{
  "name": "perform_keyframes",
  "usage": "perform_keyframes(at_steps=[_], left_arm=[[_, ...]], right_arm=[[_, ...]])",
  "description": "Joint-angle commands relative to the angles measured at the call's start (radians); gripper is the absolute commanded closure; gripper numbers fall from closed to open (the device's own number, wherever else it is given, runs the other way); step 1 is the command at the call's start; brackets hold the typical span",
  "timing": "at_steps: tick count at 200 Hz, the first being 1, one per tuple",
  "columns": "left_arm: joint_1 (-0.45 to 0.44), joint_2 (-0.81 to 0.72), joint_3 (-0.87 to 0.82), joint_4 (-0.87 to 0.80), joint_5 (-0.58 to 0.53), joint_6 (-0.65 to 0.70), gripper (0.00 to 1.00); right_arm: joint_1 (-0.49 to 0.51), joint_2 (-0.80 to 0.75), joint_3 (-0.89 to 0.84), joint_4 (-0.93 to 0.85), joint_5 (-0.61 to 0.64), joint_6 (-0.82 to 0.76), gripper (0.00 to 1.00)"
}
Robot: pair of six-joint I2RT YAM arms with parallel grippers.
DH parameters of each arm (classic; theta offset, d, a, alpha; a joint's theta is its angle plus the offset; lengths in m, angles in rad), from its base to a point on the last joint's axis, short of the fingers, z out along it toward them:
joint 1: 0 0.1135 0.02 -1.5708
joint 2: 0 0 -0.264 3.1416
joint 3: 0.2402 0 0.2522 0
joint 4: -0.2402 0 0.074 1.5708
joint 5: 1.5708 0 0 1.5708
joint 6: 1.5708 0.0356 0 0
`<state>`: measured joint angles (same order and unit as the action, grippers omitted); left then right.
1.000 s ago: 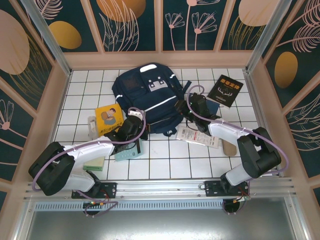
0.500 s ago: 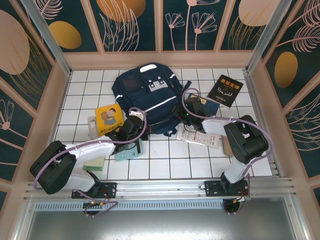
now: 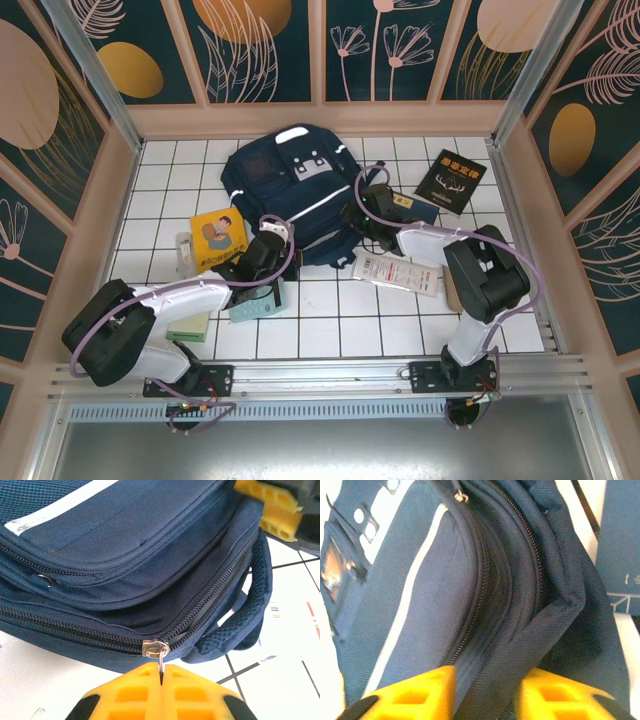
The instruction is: Pack the student bag
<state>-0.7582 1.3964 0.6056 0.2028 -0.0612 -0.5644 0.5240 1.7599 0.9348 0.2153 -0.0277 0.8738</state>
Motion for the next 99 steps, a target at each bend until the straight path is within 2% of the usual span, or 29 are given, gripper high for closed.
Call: perform_keyframes(at_steps=[1,10,72,99], left_arm=[[-0.001,-0.001,0.023,0.027,0.022,0.012,1.00],[-0.003,-0.005,0.026,0.015,0.008,0.013,1.00],[0.011,0.025,0.112,-0.199,-0.175,0.085,1.00],[0.030,0.039,0.152,-0.292,-0.248,0.090,1.00]], right_arm=[[-0.007,0.043,0.030,0.032,-0.032,-0.021,0.87],[-0.009,0.036,0.025,0.035,-0.031,-0.022,1.00],[-0.016,-0.101,0.097,-0.046,0.058,-0.174,1.00],[-0.056,-0.134,0.099,-0.056,0.048,-0.203,1.00]])
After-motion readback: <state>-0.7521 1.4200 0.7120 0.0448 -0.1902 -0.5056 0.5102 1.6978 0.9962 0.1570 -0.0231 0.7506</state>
